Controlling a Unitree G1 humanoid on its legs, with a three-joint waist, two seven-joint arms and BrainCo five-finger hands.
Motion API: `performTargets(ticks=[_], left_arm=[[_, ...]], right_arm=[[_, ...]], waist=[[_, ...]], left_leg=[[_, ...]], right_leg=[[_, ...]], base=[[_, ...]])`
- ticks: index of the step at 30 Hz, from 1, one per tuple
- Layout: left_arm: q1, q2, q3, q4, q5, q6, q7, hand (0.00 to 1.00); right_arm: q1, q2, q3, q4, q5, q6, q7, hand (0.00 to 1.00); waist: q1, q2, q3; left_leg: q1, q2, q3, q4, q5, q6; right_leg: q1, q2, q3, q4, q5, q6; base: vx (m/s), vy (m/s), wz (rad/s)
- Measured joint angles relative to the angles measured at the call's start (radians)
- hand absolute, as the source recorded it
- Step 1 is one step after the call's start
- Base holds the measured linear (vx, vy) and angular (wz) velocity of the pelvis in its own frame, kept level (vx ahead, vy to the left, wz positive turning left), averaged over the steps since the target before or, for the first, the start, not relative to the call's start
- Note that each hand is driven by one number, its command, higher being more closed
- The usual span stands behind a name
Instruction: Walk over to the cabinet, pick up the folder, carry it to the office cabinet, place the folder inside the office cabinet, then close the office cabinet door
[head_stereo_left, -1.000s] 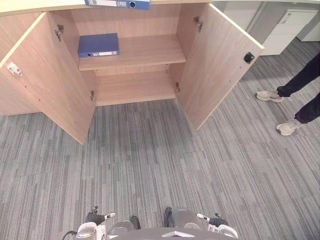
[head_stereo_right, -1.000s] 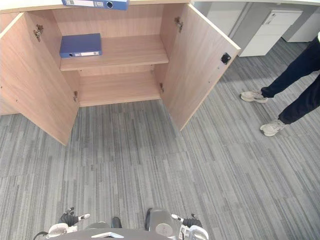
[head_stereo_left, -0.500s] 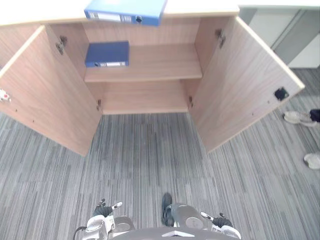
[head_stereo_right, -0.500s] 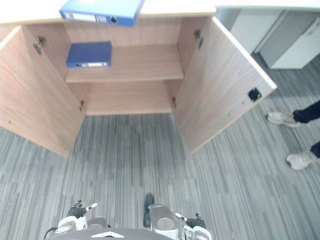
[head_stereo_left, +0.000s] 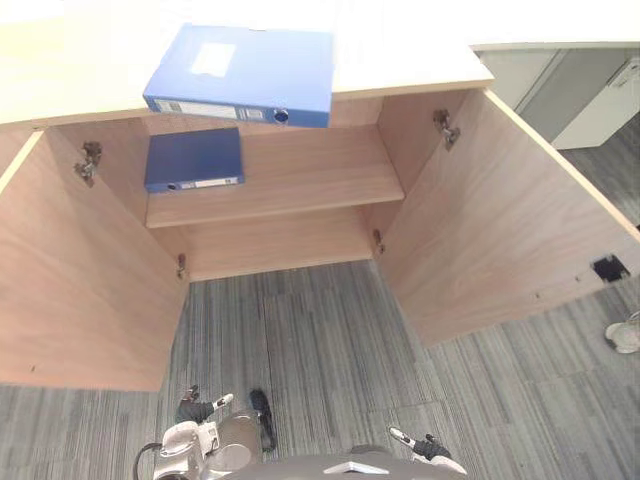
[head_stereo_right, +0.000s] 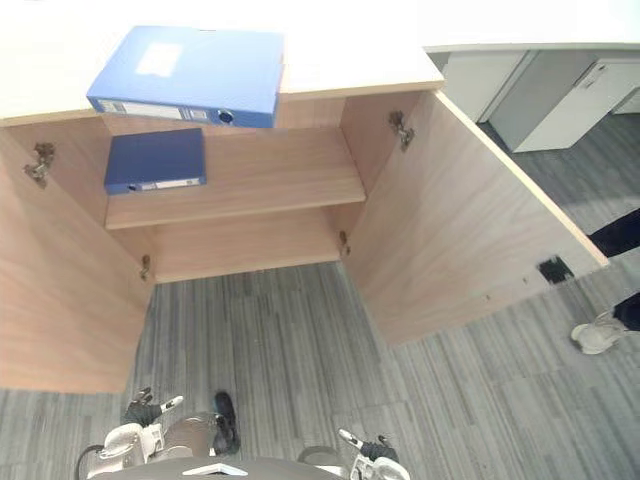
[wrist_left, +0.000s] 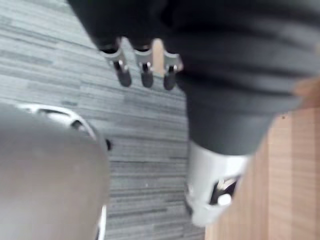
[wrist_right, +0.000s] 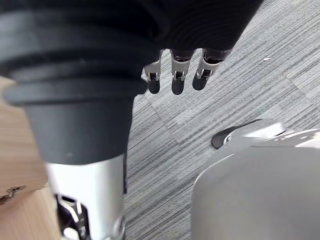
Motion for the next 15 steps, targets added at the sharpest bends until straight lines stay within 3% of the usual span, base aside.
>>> performTargets(ticks=[1, 2, 4, 5, 7, 9, 10, 11, 12, 13, 15], left_arm=[[0.000, 0.006, -0.020, 0.009, 0.002, 0.005, 0.000, 0.00], [0.001, 0.029, -0.062, 0.028, 0.007, 0.007, 0.000, 0.00], [0.003, 0.039, -0.084, 0.035, 0.006, 0.013, 0.001, 0.00], [0.006, 0.039, -0.086, 0.035, 0.005, 0.014, 0.001, 0.00], [0.006, 0.035, -0.087, 0.035, 0.005, 0.015, 0.001, 0.00], [0.007, 0.028, -0.095, 0.035, 0.005, 0.015, 0.002, 0.00], [0.013, 0.030, -0.096, 0.035, 0.006, 0.015, 0.001, 0.00], [0.005, 0.016, -0.093, 0.049, 0.007, 0.016, 0.001, 0.00], [0.004, -0.002, -0.090, 0.051, 0.010, 0.015, 0.001, 0.00], [0.004, -0.023, -0.082, 0.049, 0.017, 0.013, -0.001, 0.00], [0.002, -0.047, -0.068, 0.048, 0.017, 0.014, 0.000, 0.00]], right_arm=[[-0.004, -0.002, 0.000, 0.000, -0.011, 0.000, 0.002, 0.00], [-0.011, -0.007, 0.012, 0.000, -0.025, 0.000, 0.003, 0.00], [-0.018, -0.018, 0.038, -0.001, -0.026, 0.000, 0.003, 0.00], [-0.028, -0.027, 0.051, -0.002, -0.026, 0.000, 0.003, 0.00], [-0.037, -0.035, 0.061, -0.004, -0.026, -0.001, 0.004, 0.00], [-0.040, -0.042, 0.074, -0.005, -0.026, 0.000, 0.004, 0.00], [-0.030, -0.039, 0.079, -0.003, -0.026, 0.000, 0.004, 0.00], [-0.017, -0.037, 0.077, 0.002, -0.024, 0.001, 0.004, 0.00], [-0.017, -0.046, 0.064, 0.003, -0.025, 0.001, 0.001, 0.00], [-0.014, -0.054, 0.054, 0.001, -0.025, 0.001, 0.003, 0.00], [-0.008, -0.049, 0.033, -0.004, -0.025, 0.001, 0.003, 0.00]], waist=[[-0.004, 0.005, 0.003], [-0.013, 0.005, 0.004], [-0.023, 0.010, 0.006], [-0.027, 0.017, 0.009], [-0.037, 0.026, 0.014], [-0.049, 0.037, 0.019], [-0.054, 0.025, 0.015], [-0.057, 0.025, 0.018], [-0.052, 0.057, 0.020], [-0.054, 0.082, 0.014], [-0.065, 0.097, 0.019]], left_leg=[[0.035, -0.003, 0.012, -0.006, -0.017, 0.008], [0.099, -0.010, 0.013, -0.022, -0.038, 0.016], [0.165, -0.015, 0.009, -0.070, -0.039, 0.016], [0.205, -0.012, 0.008, -0.102, -0.039, 0.015], [0.238, -0.001, -0.001, -0.126, -0.039, 0.013], [0.263, 0.014, -0.009, -0.145, -0.041, -0.009], [0.286, 0.002, -0.031, -0.156, -0.051, -0.040], [0.324, -0.004, -0.062, -0.175, -0.076, -0.082], [0.336, 0.023, -0.061, -0.183, -0.076, -0.088], [0.340, 0.035, -0.061, -0.182, -0.069, -0.100], [0.324, 0.061, -0.062, -0.115, -0.057, -0.119]], right_leg=[[-0.062, -0.007, 0.011, 0.157, -0.010, 0.044], [-0.145, -0.005, 0.001, 0.358, -0.059, 0.053], [-0.205, 0.002, -0.052, 0.424, -0.106, -0.007], [-0.251, 0.017, -0.094, 0.398, -0.130, -0.040], [-0.313, 0.057, -0.123, 0.270, -0.138, -0.063], [-0.358, 0.098, -0.114, 0.068, -0.068, -0.072], [-0.352, 0.109, -0.083, -0.109, 0.070, -0.067], [-0.341, 0.113, -0.072, -0.111, 0.200, -0.101], [-0.335, 0.130, -0.078, -0.094, 0.190, -0.104], [-0.337, 0.139, -0.086, -0.085, 0.140, -0.107], [-0.310, 0.141, -0.113, -0.076, 0.099, -0.115]], base=[[0.45, 0.198, -0.33], [0.38, 0.121, -0.07], [0.37, 0.079, 0.09], [0.36, 0.022, 0.11], [0.38, -0.059, 0.21], [0.34, -0.111, 0.33], [0.37, -0.158, 0.42], [0.38, -0.163, 0.34], [0.35, -0.162, 0.22], [0.26, -0.120, 0.07], [0.32, -0.222, 0.38]])
